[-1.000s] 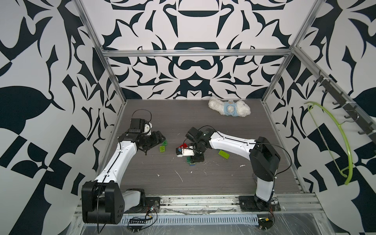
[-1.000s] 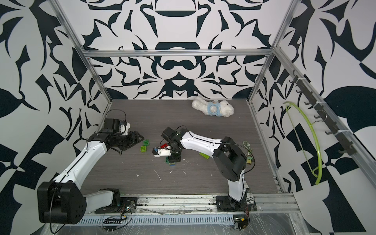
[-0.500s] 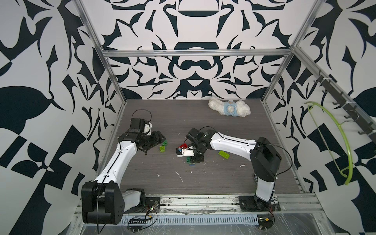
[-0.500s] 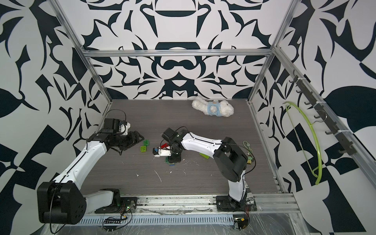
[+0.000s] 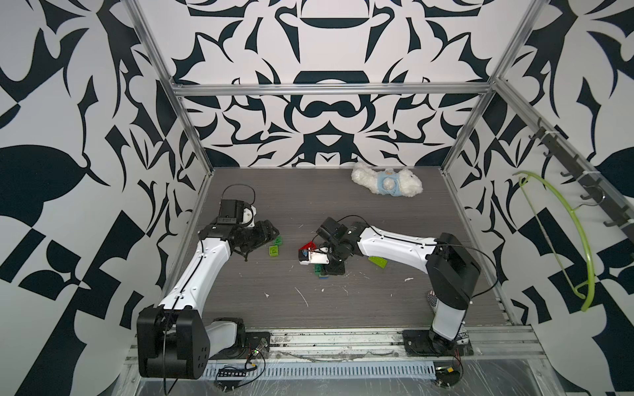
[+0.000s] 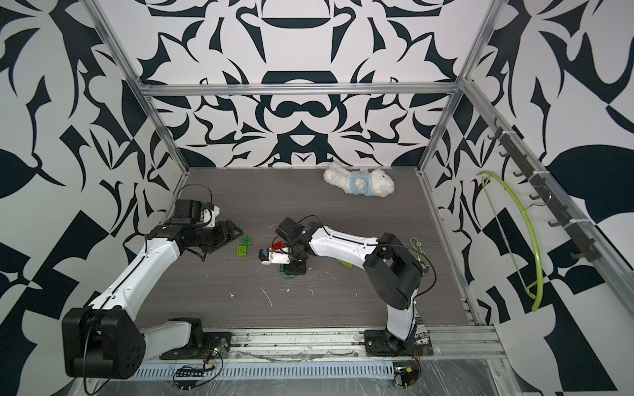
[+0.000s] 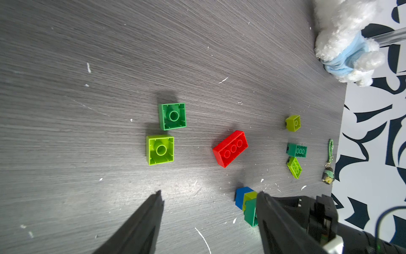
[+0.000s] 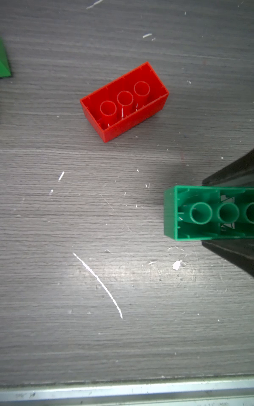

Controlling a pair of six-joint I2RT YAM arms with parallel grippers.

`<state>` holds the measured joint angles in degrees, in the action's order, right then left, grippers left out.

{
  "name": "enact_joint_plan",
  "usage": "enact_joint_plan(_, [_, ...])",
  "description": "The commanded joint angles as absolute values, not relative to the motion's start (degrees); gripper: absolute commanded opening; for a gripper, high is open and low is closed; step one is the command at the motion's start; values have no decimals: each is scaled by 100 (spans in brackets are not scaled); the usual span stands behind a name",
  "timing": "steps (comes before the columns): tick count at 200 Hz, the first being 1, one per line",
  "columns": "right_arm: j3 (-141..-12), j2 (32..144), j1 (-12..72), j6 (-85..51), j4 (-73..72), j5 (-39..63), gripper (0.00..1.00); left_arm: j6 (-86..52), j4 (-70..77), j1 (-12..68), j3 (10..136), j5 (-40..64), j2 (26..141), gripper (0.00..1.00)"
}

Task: Assemble a carrot with lego
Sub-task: Assemble the lego brick with the lego brick, then adjust the lego brick at the center of the board.

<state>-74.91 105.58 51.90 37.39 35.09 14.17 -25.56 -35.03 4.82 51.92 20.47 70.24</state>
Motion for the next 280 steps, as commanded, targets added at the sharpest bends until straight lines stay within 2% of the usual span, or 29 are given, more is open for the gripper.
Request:
enact_joint_plan(1, [-7650,10659,5223,3700,3790,1326,48,-2557,-3458,457,5159,2195,6958,74])
enact_joint_plan(25, [-7686,10438,5221,3575,3647,1441,60,-2549,-3461,457,5203,2214,6938,74])
enact_joint_plan(39, [-7635,10215,5220,3456,3517,1537,70,-2553,-3442,453,5211,2240,6930,74])
enact_joint_plan(51, [-7500,9932,5146,3341,3368,1610,74,-2575,-3416,457,5204,2288,6925,75])
enact_joint_plan(74, [-7076,9246,4737,3068,3156,1854,74,-2664,-3326,457,5186,2446,6869,74])
enact_joint_plan(95, [-6717,8737,3882,2810,2976,2121,74,-2722,-3220,466,5192,2679,6821,74])
enact_joint_plan(112, [-6579,8591,3270,2797,2890,1883,74,-2686,-3223,475,5270,2895,6843,74])
enact_joint_plan(144, [-6523,8855,2635,3199,2958,1277,73,-2654,-3235,679,5417,3006,6918,74])
enact_joint_plan(201, [-6617,9284,2036,4366,3870,789,73,-2742,-3228,1158,5487,3027,6987,74])
enact_joint_plan(280, [-6736,9824,1898,4712,4215,821,73,-2791,-3147,1367,5545,3028,7143,75])
